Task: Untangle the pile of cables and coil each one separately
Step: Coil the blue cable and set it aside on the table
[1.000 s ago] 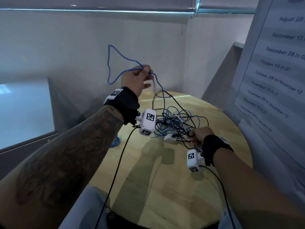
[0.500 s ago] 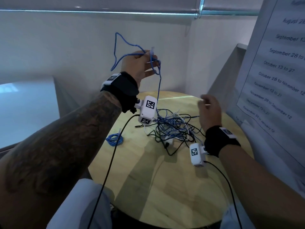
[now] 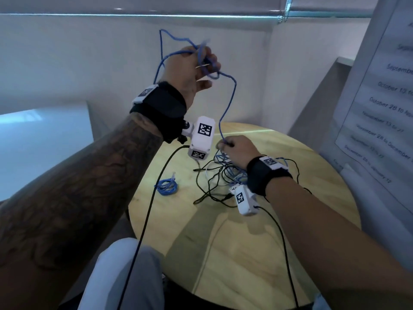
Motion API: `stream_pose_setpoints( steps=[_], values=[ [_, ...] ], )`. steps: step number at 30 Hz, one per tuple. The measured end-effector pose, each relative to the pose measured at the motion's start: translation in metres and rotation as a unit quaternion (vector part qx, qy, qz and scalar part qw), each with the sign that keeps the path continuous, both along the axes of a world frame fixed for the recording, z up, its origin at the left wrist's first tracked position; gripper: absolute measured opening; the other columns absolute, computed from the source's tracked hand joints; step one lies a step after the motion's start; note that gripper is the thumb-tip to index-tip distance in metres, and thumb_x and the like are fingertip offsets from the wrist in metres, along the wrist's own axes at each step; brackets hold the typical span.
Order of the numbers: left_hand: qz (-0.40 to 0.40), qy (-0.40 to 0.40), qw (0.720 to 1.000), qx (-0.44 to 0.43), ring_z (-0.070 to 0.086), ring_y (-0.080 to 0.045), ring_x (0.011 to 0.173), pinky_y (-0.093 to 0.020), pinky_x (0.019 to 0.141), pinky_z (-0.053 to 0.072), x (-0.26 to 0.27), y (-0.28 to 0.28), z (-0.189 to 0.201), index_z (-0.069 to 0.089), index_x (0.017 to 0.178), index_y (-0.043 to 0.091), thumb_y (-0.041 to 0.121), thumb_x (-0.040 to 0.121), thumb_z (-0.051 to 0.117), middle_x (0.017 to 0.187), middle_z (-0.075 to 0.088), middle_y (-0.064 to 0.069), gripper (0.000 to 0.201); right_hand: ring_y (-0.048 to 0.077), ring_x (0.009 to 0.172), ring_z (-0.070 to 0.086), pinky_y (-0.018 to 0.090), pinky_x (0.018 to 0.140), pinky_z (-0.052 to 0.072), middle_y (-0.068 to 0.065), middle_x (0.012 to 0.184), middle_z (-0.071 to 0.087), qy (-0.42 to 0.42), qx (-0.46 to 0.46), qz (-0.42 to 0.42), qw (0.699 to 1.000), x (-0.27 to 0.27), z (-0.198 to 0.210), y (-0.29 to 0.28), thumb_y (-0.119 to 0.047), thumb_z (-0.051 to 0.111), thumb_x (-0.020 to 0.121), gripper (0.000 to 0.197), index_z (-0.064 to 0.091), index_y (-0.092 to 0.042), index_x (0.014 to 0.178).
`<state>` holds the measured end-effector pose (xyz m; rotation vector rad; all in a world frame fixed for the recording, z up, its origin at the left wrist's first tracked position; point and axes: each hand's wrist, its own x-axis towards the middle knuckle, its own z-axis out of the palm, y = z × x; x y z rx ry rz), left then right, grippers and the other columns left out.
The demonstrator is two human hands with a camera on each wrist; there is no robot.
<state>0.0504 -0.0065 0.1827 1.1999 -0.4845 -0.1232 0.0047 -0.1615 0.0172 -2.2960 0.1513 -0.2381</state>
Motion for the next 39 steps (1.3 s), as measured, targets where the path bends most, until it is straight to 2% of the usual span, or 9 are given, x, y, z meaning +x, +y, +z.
stream_pose_setpoints(
  steps=[7, 11, 15, 19, 23, 26, 29, 34, 39],
  values=[
    [0.128, -0.102, 0.961, 0.222, 0.039, -0.001, 0.041, -0.017, 0.040, 0.030, 0.016, -0.001, -0.044, 0.061, 0.084, 0.018, 0.013, 0.100, 0.044, 0.067, 0.052, 0.002, 0.024, 0.010, 0.068, 0.055, 0.008, 0.057, 0.037, 0.004, 0.081, 0.066, -0.088, 0.016, -0.058, 0.994, -0.034, 0.042, -0.036, -0.026, 0.065, 0.093, 0.022, 0.076, -0.008, 0.087],
    [0.089, -0.091, 0.948, 0.291, 0.040, -0.003, 0.040, -0.019, 0.044, 0.031, 0.012, 0.001, -0.078, 0.062, 0.076, 0.015, 0.015, 0.100, 0.045, 0.064, 0.053, 0.000, 0.030, 0.023, 0.074, 0.064, 0.037, 0.075, 0.051, 0.008, 0.076, 0.071, 0.040, 0.062, 0.016, 0.997, -0.063, 0.018, -0.032, -0.021, 0.057, 0.088, 0.026, 0.074, -0.005, 0.077],
    [0.013, -0.043, 0.923, 0.383, 0.037, -0.014, 0.048, -0.024, 0.047, 0.028, 0.004, 0.007, -0.105, 0.067, 0.077, 0.014, 0.019, 0.096, 0.055, 0.065, 0.055, -0.002, 0.023, 0.022, 0.046, 0.050, 0.038, 0.060, 0.050, 0.009, 0.054, 0.051, 0.175, 0.214, 0.080, 0.958, -0.079, -0.038, 0.011, -0.022, 0.052, 0.095, 0.029, 0.072, -0.001, 0.088],
    [-0.032, -0.021, 0.906, 0.421, 0.036, -0.013, 0.048, -0.024, 0.048, 0.026, 0.002, 0.017, -0.122, 0.067, 0.087, 0.008, 0.021, 0.093, 0.059, 0.066, 0.053, -0.001, 0.016, 0.030, 0.063, 0.066, 0.033, 0.057, 0.053, 0.024, 0.088, 0.070, 0.366, 0.305, 0.076, 0.876, -0.087, -0.097, 0.053, -0.032, 0.050, 0.100, 0.029, 0.063, -0.007, 0.106],
    [-0.103, 0.021, 0.914, 0.392, 0.036, -0.011, 0.045, -0.023, 0.049, 0.024, 0.002, 0.026, -0.131, 0.064, 0.081, 0.011, 0.015, 0.095, 0.051, 0.064, 0.053, 0.000, 0.020, 0.030, 0.073, 0.067, 0.035, 0.063, 0.054, 0.017, 0.086, 0.069, 0.267, 0.424, -0.065, 0.863, -0.058, -0.122, 0.027, -0.029, 0.045, 0.106, 0.025, 0.058, -0.008, 0.112],
    [-0.133, 0.041, 0.912, 0.386, 0.042, -0.011, 0.048, -0.022, 0.051, 0.029, 0.002, 0.028, -0.137, 0.066, 0.080, 0.012, 0.017, 0.085, 0.055, 0.071, 0.059, -0.001, 0.013, 0.021, 0.063, 0.058, 0.032, 0.057, 0.043, 0.007, 0.072, 0.058, 0.187, 0.450, -0.159, 0.859, -0.036, -0.121, -0.003, -0.020, 0.045, 0.105, 0.020, 0.057, -0.010, 0.093],
    [-0.132, 0.063, 0.922, 0.358, 0.046, -0.011, 0.054, -0.017, 0.051, 0.035, 0.000, 0.028, -0.143, 0.067, 0.089, 0.014, 0.024, 0.076, 0.064, 0.079, 0.062, -0.003, 0.017, 0.015, 0.053, 0.039, 0.029, 0.052, 0.026, 0.002, 0.067, 0.043, 0.144, 0.401, -0.183, 0.886, -0.033, -0.116, -0.023, -0.018, 0.049, 0.100, 0.023, 0.054, -0.015, 0.078],
    [-0.228, 0.061, 0.922, 0.306, 0.052, -0.008, 0.064, -0.021, 0.061, 0.046, -0.011, 0.027, -0.153, 0.054, 0.108, 0.004, 0.007, 0.087, 0.064, 0.082, 0.053, -0.004, 0.024, 0.012, 0.074, 0.049, 0.032, 0.066, 0.038, -0.008, 0.084, 0.054, 0.087, 0.277, -0.210, 0.934, -0.070, -0.085, -0.040, -0.029, 0.059, 0.096, 0.013, 0.068, -0.020, 0.098],
    [-0.185, 0.096, 0.943, 0.259, 0.065, -0.012, 0.076, -0.032, 0.078, 0.059, -0.030, 0.029, -0.153, 0.056, 0.121, -0.011, 0.016, 0.103, 0.047, 0.101, 0.059, -0.014, 0.034, 0.026, 0.075, 0.052, 0.041, 0.069, 0.042, 0.013, 0.089, 0.063, 0.028, 0.227, -0.326, 0.917, -0.115, -0.077, -0.068, -0.033, 0.062, 0.090, 0.024, 0.066, -0.014, 0.077]
  ],
)
